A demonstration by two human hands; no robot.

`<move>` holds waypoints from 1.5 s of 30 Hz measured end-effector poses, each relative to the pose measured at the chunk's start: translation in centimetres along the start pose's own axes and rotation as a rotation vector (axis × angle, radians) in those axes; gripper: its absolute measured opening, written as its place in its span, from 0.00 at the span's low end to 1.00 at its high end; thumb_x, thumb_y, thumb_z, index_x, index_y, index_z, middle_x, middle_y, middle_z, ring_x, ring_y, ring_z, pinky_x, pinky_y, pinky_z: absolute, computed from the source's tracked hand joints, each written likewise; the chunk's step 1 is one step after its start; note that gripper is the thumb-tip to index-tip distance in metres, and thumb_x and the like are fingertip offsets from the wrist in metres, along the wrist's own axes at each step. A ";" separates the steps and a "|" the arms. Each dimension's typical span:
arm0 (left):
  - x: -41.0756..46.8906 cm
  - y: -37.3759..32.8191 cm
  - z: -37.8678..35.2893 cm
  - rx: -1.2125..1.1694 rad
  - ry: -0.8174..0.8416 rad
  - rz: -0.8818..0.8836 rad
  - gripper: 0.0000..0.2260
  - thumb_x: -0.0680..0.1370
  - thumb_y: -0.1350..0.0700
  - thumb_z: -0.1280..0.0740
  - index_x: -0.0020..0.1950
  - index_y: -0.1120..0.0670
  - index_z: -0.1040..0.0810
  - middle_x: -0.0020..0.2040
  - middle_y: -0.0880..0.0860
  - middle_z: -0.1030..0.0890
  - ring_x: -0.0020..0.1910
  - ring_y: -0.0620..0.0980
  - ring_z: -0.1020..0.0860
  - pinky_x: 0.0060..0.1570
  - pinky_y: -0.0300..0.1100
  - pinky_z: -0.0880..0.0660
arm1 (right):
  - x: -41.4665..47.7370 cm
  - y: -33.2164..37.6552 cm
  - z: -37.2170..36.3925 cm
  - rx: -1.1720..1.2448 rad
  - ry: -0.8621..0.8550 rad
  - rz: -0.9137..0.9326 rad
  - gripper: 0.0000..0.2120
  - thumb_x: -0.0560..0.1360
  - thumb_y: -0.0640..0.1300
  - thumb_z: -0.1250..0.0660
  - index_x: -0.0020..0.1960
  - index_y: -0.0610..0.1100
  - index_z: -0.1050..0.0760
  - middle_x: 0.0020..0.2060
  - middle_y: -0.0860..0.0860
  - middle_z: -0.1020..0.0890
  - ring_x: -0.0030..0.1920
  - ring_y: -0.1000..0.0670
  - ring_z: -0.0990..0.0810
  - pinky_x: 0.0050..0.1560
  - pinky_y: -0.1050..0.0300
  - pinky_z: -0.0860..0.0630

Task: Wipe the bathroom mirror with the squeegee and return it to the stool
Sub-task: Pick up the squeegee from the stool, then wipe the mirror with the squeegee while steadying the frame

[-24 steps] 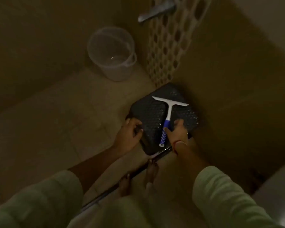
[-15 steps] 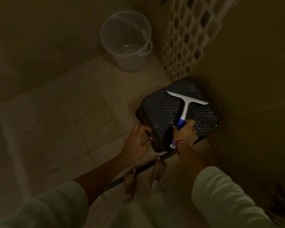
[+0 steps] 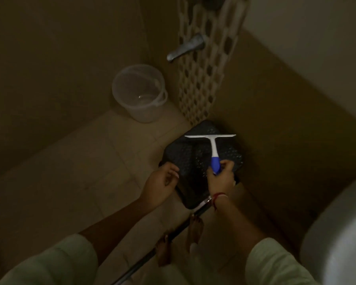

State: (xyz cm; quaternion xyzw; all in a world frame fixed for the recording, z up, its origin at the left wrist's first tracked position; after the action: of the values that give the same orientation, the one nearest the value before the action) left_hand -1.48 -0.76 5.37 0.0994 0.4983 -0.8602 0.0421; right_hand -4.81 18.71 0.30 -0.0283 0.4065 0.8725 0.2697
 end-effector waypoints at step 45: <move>-15.3 -74.4 0.0 -0.168 -0.399 -1.572 0.12 0.73 0.51 0.39 0.53 0.55 0.27 0.52 0.54 0.26 0.53 0.52 0.30 0.48 0.43 0.35 | -35.3 17.2 70.9 0.220 -1.367 1.031 0.25 0.72 0.36 0.34 0.66 0.50 0.37 0.60 0.53 0.29 0.46 0.48 0.21 0.35 0.68 0.22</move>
State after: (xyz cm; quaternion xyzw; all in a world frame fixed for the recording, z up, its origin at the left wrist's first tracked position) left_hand 0.68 36.02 71.74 -0.4380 0.4686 -0.5997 -0.4784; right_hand 28.90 45.24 69.06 0.7171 0.1994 0.6673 0.0266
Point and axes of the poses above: each hand's wrist, its own x-axis towards the middle knuckle, its own z-axis out of the back of the hand, y = z × x, the point moved 3 cm from there along x, towards the middle knuckle
